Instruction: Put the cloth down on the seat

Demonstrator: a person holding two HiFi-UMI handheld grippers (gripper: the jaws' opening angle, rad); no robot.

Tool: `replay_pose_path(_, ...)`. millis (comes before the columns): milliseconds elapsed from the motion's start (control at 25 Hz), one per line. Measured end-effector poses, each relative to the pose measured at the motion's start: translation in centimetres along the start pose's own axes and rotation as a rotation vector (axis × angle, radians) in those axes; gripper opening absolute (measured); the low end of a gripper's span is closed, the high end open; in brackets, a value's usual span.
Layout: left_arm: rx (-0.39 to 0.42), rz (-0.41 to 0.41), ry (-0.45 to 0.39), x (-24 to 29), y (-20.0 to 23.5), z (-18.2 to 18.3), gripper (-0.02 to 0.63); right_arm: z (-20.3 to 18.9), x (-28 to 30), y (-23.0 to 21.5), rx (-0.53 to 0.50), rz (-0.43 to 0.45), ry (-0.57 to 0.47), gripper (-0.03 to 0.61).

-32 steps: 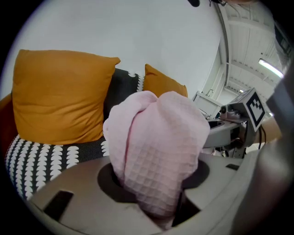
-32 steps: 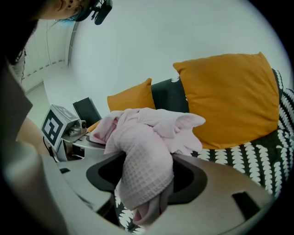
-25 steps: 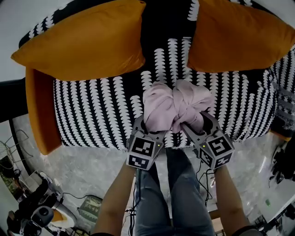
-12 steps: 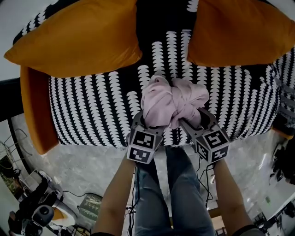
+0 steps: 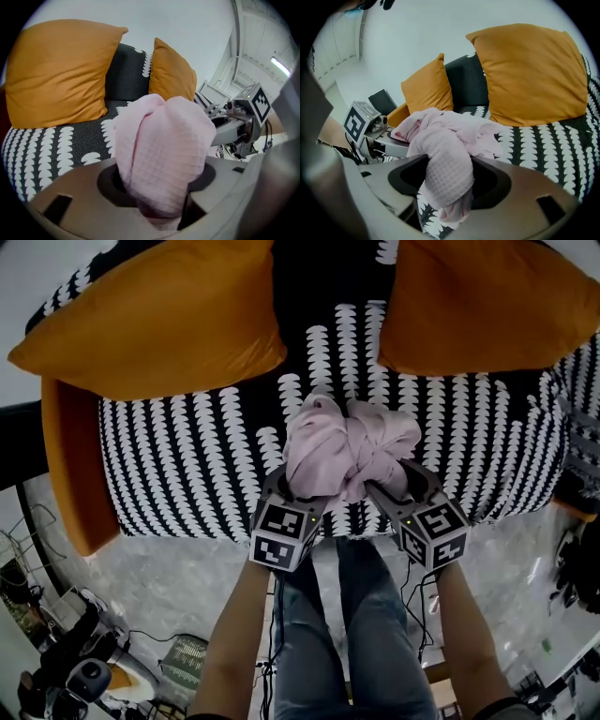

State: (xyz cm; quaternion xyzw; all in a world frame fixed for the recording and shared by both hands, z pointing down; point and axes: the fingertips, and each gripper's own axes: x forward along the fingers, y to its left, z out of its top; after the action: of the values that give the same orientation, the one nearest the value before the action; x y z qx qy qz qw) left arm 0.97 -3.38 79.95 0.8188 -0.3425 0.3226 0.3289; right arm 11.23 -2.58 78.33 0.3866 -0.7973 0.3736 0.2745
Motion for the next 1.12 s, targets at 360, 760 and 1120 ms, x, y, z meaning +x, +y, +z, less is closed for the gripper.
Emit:
replay_pose_path(360,-0.038,0.028,-0.037,-2.8,1.0,-0.2,0.287,1.7,-2.2,-0.2,0.075,-0.008,-0.080,0.202)
replay_pose_path(760,0.000,0.051,-0.070,-7.0,-0.8,0.6,0.258,3.5,-4.6,3.0,0.065,0.016,-0.130,0.074)
replay_pose_path(1120,0.039,0.096,-0.136,-10.7,-1.6,4.2,0.147,6.7,-7.4,5.3,0.038,0.008,-0.175,0.032)
